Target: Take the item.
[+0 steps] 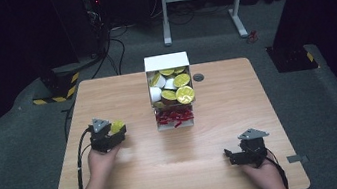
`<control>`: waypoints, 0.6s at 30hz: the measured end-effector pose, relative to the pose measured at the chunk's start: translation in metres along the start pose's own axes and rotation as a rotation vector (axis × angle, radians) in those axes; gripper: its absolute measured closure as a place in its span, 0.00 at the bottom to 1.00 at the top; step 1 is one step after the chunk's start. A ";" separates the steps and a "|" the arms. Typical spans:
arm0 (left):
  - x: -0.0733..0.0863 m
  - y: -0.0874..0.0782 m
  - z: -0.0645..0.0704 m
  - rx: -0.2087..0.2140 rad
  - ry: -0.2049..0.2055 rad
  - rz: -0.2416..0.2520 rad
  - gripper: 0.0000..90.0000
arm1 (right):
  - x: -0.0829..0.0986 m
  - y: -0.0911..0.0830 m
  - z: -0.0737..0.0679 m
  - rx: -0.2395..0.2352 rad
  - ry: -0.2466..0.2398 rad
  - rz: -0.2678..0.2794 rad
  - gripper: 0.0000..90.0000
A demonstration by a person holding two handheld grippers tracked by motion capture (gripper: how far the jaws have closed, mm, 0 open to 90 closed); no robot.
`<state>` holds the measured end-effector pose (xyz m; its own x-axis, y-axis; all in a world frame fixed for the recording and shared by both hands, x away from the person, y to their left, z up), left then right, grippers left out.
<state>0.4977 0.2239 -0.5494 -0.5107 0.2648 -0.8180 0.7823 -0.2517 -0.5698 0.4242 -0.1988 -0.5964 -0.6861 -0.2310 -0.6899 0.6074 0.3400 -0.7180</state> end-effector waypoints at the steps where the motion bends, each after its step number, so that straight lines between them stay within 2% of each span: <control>1: 0.000 0.000 0.000 0.000 0.000 0.000 0.43 | 0.000 0.000 0.000 0.000 0.000 0.000 0.10; 2: 0.003 0.004 0.003 -0.004 0.018 -0.010 0.43 | 0.000 0.000 0.000 0.000 0.003 -0.001 0.10; 4: 0.004 0.007 0.006 0.004 0.005 -0.009 0.43 | 0.000 0.000 0.000 0.000 0.003 -0.001 0.10; 7: 0.008 0.013 0.010 0.008 0.013 -0.023 0.43 | 0.000 0.000 0.000 0.000 0.003 -0.001 0.10; 12: 0.011 0.021 0.015 0.010 0.000 -0.030 0.43 | 0.000 0.000 0.000 0.000 0.003 -0.001 0.10; 18: 0.010 0.026 0.018 0.003 0.013 -0.026 0.43 | 0.000 0.000 0.000 0.000 0.006 -0.002 0.10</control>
<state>0.5065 0.2030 -0.5739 -0.5263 0.2837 -0.8016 0.7676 -0.2471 -0.5914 0.4238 -0.1985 -0.5964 -0.6896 -0.2264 -0.6879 0.6059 0.3400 -0.7192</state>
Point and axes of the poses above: each handheld gripper's, and its own axes: y roughly forward along the jaws, x roughly out of its underside, z roughly to its right, the point moved 10 cm from there along y, roughly forward along the jaws, and after that the axes turned 9 degrees about y, right-handed, at the moved point
